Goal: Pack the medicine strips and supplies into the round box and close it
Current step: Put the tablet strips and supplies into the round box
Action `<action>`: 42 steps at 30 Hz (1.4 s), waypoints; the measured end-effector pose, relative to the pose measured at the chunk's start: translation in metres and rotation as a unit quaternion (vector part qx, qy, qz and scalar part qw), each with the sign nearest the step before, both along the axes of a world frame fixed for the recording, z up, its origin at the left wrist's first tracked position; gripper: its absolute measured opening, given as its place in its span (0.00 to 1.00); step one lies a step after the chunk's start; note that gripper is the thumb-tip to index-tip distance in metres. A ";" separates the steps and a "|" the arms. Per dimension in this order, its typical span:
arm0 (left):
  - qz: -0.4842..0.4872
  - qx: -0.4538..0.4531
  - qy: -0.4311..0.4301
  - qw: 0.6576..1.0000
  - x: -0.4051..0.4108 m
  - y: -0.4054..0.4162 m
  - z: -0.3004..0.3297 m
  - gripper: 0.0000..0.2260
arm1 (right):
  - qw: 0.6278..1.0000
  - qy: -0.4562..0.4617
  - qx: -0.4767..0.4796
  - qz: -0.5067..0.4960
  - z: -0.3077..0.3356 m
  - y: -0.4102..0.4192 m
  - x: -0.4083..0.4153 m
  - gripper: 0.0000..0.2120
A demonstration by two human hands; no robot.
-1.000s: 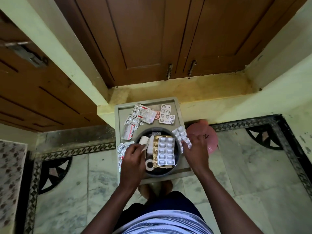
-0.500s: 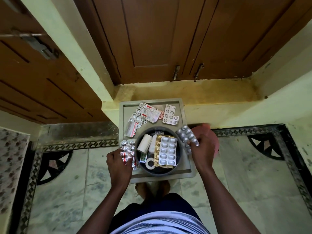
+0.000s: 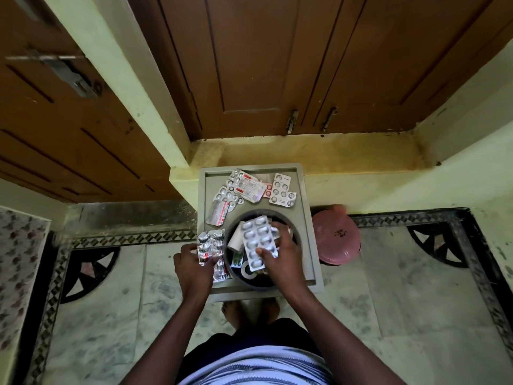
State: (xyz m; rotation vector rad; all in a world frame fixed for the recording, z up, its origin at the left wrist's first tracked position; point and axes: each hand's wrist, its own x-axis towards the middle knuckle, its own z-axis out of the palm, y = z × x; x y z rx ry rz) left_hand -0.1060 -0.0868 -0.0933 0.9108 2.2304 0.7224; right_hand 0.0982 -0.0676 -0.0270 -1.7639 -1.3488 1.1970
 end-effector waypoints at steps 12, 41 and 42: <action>0.073 0.089 -0.083 0.990 -0.008 -0.006 0.015 0.15 | 0.916 -0.262 0.022 0.302 -0.020 0.016 0.020 0.26; -0.285 0.070 -0.102 0.950 0.053 0.033 0.077 0.14 | 0.997 -0.005 0.041 -0.064 0.001 0.003 0.038 0.08; -0.295 0.060 -0.093 0.949 0.052 0.033 0.076 0.15 | 0.996 -0.010 0.035 -0.077 0.001 -0.001 0.040 0.07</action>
